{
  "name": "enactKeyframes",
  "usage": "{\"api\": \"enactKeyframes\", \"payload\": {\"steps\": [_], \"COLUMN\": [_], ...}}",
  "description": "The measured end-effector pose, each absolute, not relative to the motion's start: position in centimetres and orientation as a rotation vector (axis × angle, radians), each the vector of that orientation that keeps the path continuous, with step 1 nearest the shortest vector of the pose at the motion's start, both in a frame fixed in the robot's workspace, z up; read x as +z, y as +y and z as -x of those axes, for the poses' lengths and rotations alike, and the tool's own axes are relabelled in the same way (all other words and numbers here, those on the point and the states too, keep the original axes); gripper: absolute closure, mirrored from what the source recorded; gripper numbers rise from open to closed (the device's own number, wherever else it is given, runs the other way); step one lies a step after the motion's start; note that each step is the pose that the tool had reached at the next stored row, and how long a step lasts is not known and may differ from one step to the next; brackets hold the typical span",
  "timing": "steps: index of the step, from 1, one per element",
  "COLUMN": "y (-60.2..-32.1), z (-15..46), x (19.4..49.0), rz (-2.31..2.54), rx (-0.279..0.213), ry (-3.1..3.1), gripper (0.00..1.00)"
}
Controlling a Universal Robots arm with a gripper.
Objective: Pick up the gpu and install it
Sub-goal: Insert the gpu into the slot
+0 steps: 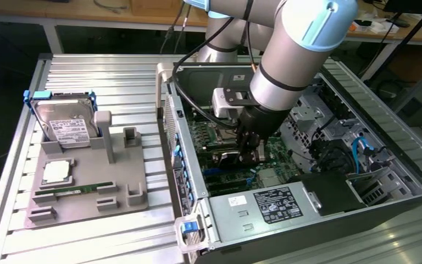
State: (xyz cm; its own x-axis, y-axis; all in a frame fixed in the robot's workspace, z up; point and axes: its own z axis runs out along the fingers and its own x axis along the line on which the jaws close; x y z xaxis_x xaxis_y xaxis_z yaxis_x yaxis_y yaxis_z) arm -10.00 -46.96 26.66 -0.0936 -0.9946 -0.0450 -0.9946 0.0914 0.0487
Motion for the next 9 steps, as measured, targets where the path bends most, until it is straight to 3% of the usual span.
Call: {"api": "enactKeyframes", "payload": {"steps": [9], "y": [-46.93], "z": [10.00], "x": [26.66], "rz": [2.149], "rx": [0.104], "ry": [2.290], "gripper": [0.73]}}
